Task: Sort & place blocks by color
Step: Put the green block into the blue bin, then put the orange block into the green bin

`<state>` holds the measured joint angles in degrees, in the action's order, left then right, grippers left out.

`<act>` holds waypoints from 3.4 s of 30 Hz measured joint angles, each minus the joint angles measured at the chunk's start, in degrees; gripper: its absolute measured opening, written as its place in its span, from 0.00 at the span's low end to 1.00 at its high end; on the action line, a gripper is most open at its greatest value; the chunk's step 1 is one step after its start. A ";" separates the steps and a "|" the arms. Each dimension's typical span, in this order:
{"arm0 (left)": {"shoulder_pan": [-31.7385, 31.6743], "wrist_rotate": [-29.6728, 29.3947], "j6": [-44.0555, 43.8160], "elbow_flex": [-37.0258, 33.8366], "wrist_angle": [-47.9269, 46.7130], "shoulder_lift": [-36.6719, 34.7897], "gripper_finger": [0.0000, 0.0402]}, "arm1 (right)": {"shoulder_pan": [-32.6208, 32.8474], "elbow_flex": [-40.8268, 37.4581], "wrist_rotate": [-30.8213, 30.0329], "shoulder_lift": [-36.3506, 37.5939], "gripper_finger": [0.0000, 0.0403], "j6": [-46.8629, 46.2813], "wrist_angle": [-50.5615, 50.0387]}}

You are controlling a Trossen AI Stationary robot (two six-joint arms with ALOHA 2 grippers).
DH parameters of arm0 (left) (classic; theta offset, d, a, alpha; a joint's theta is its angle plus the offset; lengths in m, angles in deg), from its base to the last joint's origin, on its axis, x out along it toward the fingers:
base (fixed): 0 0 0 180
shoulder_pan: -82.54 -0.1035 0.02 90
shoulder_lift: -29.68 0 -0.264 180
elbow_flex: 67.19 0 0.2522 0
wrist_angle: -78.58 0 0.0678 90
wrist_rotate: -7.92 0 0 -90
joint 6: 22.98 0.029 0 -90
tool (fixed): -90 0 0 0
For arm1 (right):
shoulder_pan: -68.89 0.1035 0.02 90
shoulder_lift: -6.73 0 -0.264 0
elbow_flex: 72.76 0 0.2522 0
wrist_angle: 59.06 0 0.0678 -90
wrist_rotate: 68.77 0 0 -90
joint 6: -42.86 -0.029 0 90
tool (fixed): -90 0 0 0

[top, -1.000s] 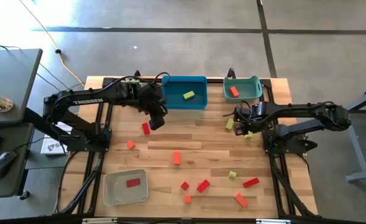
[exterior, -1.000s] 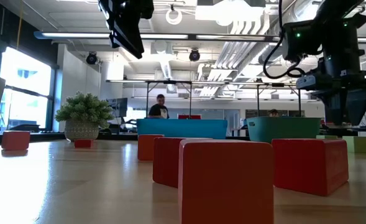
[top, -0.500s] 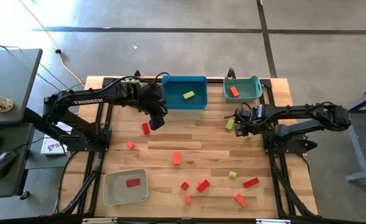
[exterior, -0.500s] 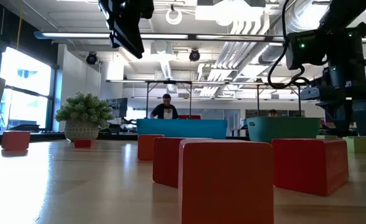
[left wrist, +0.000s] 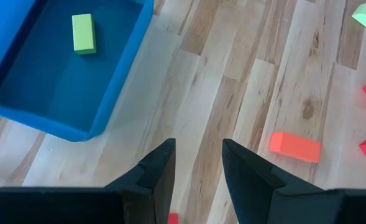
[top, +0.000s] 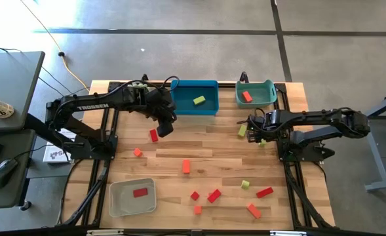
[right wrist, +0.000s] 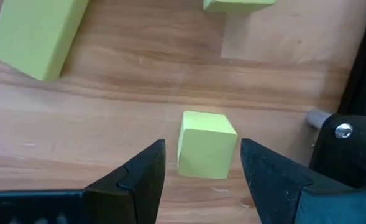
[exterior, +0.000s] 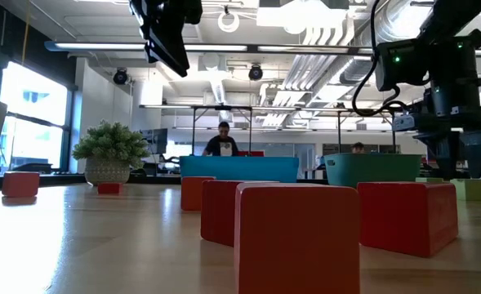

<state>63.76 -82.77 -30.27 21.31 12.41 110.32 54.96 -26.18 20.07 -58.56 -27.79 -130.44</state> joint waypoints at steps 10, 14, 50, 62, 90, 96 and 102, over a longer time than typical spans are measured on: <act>0.00 0.00 0.77 0.00 0.00 0.00 0.30 | 0.00 0.07 1.85 -7.01 0.49 -1.38 1.13; 0.00 0.00 2.01 0.00 0.00 0.00 0.30 | 0.00 0.07 1.94 -8.73 0.47 -1.38 3.24; 0.00 -0.02 -0.68 0.00 2.92 0.00 0.30 | -6.34 33.78 -19.94 -8.87 0.26 28.52 23.31; 0.00 -0.02 -4.55 0.00 2.91 0.00 0.30 | -10.38 33.88 -15.58 -17.87 0.26 54.29 48.91; 0.00 -0.01 -13.52 0.00 -0.16 0.02 0.30 | -12.35 33.81 -1.75 -35.12 0.42 42.59 40.72; 0.00 -0.01 -14.82 0.00 -5.25 0.02 0.30 | -12.35 33.81 -1.77 -35.12 0.45 43.97 40.72; 0.02 0.00 -19.61 0.00 -10.16 0.02 0.35 | -12.47 33.82 -1.80 -34.84 0.46 45.43 41.60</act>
<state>63.78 -82.77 -49.88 21.31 2.26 110.34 42.49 7.63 18.27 -93.41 17.64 -88.84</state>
